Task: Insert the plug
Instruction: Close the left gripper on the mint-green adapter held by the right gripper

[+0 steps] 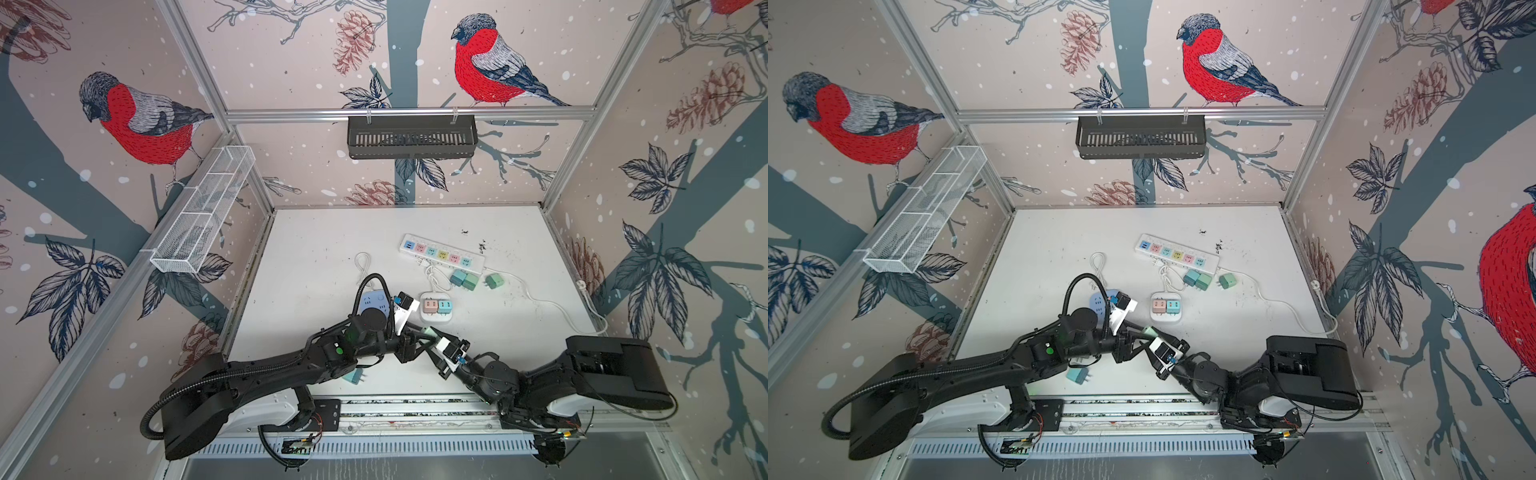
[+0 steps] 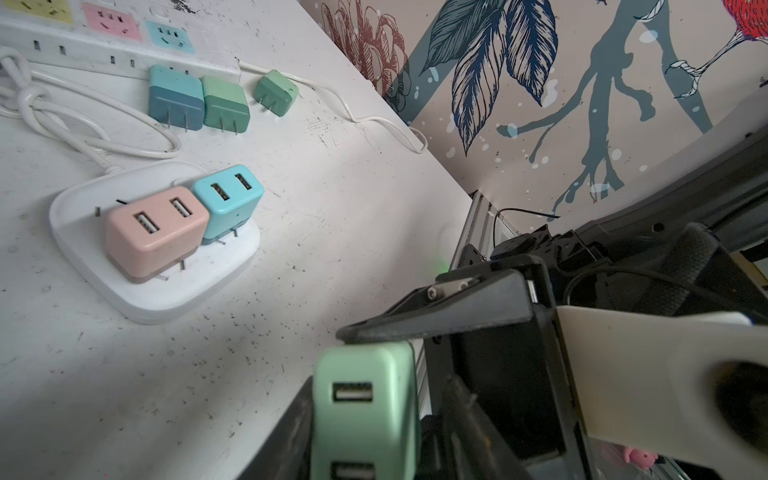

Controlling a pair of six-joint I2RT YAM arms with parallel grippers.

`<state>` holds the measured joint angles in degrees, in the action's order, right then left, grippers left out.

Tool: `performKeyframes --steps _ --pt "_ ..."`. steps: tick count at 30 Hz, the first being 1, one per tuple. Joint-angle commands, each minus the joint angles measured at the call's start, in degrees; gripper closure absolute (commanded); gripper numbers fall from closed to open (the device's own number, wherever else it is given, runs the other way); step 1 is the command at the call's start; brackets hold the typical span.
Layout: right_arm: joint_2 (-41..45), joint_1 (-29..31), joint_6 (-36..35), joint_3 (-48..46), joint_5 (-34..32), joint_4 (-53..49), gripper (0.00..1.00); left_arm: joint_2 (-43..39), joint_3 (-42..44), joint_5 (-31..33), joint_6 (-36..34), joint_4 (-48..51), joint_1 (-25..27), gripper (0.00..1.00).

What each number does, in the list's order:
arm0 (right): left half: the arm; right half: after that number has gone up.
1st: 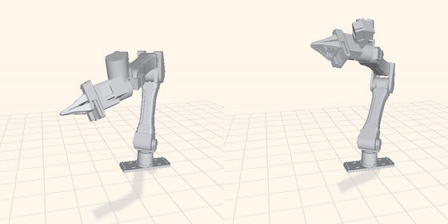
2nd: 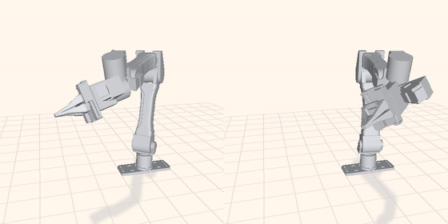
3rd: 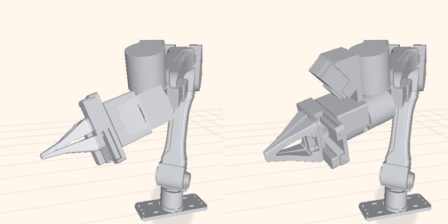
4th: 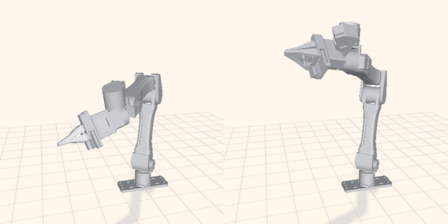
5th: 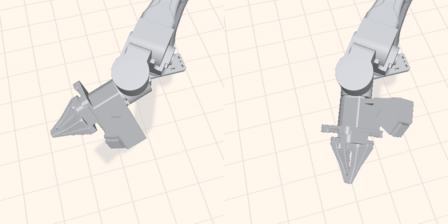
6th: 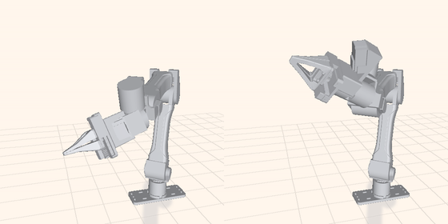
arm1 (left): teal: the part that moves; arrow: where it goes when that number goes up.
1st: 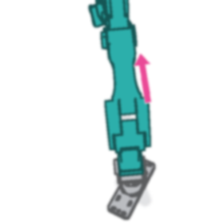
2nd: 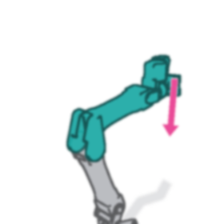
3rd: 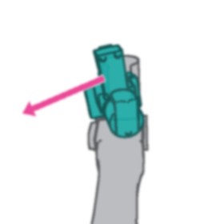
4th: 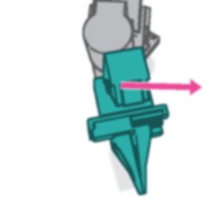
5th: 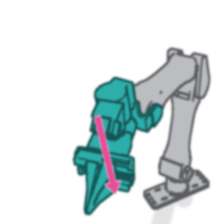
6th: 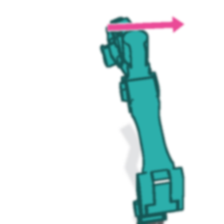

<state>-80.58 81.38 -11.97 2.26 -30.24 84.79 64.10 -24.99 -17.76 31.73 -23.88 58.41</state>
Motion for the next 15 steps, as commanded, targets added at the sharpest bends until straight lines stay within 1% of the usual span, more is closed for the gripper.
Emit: performKeyframes --steps 1,4,5,6,7,9,10,11,13,15 --pt "0.23 0.00 0.97 0.08 0.79 1.34 0.99 0.19 -0.05 -2.37 0.04 -5.21 -0.03 0.70" --pt "0.12 0.00 1.03 0.34 1.09 1.16 0.99 0.99 -0.53 -2.45 -0.63 -5.03 0.03 0.86" --pt "-0.05 0.00 1.03 0.39 1.10 1.17 0.98 1.20 -0.71 -2.39 -0.91 -4.88 0.03 0.90" --pt "-0.21 0.00 1.07 0.53 0.74 1.18 0.96 1.51 -0.88 -2.16 -1.34 -4.88 0.02 0.92" --pt "-0.60 -0.07 1.25 0.75 0.09 1.21 0.88 1.63 -1.01 -1.71 -1.92 -4.95 0.03 0.94" --pt "-1.29 -0.09 1.90 0.90 -1.93 1.72 0.66 1.71 -1.40 0.22 -3.62 -3.91 -0.01 0.95" --pt "-1.59 0.00 2.47 0.82 -3.32 2.39 0.56 1.72 -2.39 2.14 -4.56 -1.57 -0.05 0.96" --pt "-1.88 0.00 2.92 0.61 -4.65 3.05 0.48 1.58 -3.01 3.70 -5.54 -0.17 -0.08 1.00" --pt "-2.19 -0.09 3.76 0.26 -8.49 4.38 0.34 1.38 -4.34 7.30 -7.49 2.77 -0.38 1.00" --pt "-2.29 -0.51 4.18 0.02 -9.82 4.92 0.25 0.82 -5.66 9.67 -9.12 5.43 -1.03 1.00"
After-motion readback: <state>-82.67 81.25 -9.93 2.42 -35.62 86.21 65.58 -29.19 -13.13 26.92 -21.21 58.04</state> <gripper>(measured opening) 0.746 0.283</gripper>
